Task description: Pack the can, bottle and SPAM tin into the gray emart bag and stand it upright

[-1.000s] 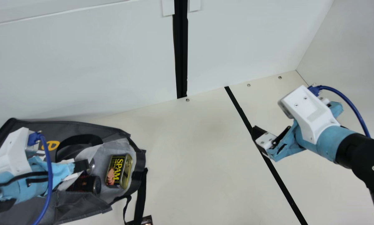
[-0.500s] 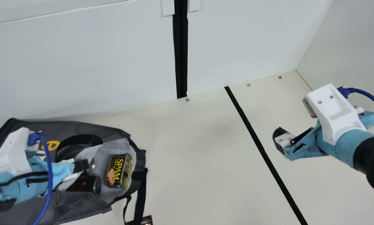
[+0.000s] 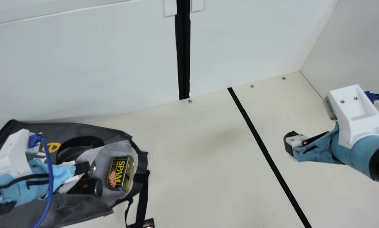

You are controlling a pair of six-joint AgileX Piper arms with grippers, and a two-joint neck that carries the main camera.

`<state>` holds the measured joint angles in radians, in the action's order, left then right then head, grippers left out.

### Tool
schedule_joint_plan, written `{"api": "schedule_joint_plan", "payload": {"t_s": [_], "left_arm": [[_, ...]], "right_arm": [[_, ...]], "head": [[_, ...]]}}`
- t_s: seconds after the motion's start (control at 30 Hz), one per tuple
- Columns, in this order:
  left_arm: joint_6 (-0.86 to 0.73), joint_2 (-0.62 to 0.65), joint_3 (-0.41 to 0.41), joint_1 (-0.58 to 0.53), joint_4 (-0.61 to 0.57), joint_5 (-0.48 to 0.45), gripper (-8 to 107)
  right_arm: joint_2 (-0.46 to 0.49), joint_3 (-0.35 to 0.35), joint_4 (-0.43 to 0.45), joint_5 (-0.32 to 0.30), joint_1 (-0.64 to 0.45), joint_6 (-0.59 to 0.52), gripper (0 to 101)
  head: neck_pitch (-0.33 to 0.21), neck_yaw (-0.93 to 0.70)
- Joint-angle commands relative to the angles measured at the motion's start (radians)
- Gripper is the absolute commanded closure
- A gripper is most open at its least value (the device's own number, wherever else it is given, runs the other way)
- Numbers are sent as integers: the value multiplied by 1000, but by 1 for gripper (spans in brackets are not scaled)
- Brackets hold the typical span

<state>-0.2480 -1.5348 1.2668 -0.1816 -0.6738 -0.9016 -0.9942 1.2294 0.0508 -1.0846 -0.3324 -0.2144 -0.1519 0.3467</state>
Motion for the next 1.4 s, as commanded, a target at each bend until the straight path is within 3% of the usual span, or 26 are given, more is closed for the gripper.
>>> {"api": "schedule_joint_plan", "payload": {"t_s": [0.0, 0.43, 1.37], "left_arm": [[0, 0, 0, 0, 0, 0, 107], [0, 0, 0, 0, 0, 0, 107], [0, 0, 0, 0, 0, 0, 107]], "right_arm": [[4, 9, 14, -23, 8, 39, 6], [48, 65, 63, -135, 59, 166, 6], [127, -6, 37, -135, 20, 178, 6]], "head": [[-23, 2], [-23, 2], [-23, 2]]}}
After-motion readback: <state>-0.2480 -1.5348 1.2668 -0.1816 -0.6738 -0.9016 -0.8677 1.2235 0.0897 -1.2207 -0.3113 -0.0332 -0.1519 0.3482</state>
